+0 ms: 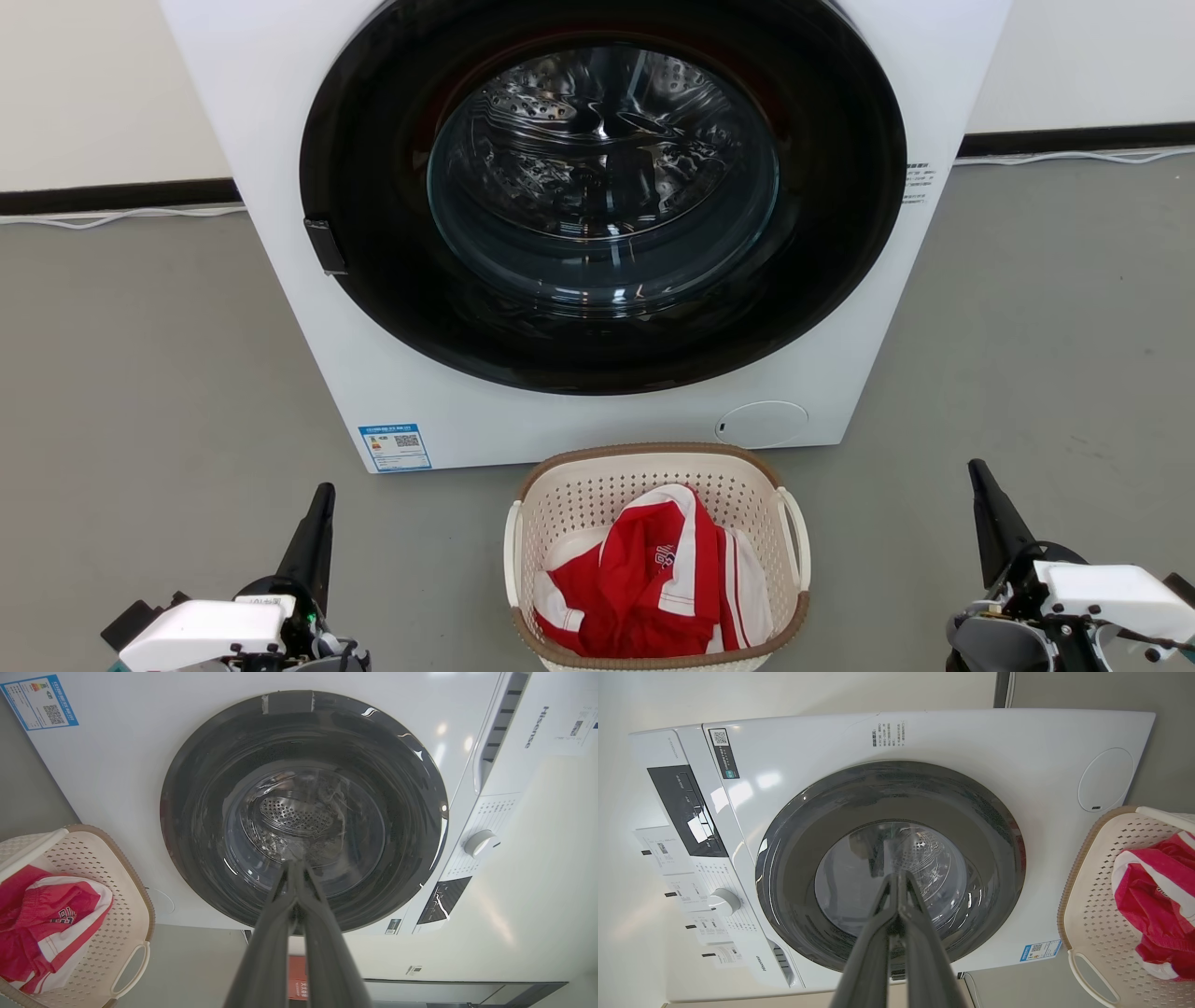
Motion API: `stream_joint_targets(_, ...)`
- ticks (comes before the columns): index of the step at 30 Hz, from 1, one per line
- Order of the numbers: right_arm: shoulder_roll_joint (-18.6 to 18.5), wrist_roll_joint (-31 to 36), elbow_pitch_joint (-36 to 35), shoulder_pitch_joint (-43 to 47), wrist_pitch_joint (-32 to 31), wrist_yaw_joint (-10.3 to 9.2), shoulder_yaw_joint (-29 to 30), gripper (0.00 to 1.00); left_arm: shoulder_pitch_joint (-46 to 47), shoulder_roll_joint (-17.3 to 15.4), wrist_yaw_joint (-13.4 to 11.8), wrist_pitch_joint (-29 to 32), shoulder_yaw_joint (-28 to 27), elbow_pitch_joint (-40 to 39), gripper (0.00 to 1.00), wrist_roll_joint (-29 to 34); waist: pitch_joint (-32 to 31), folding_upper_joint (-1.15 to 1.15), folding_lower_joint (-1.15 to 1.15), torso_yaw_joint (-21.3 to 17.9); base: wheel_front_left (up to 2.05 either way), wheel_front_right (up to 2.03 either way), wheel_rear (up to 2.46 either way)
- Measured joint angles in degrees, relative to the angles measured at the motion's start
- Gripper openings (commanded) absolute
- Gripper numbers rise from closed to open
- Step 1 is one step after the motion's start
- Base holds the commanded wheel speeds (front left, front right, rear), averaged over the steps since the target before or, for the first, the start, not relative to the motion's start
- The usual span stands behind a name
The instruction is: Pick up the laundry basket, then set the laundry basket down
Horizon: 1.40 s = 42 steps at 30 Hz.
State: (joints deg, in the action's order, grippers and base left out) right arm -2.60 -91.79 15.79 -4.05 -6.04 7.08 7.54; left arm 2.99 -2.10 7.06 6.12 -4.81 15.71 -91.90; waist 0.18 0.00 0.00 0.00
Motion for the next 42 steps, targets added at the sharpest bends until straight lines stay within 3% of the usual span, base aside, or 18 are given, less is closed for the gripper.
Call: stream_joint_targets(42,0.0,0.0,0.0,0.0,0.0,0.0,0.0,0.0,0.0,0.0,0.0,0.0,0.0,0.0,0.0,0.0,0.0,0.0,0.0,0.0,0.0,0.0,0.0)
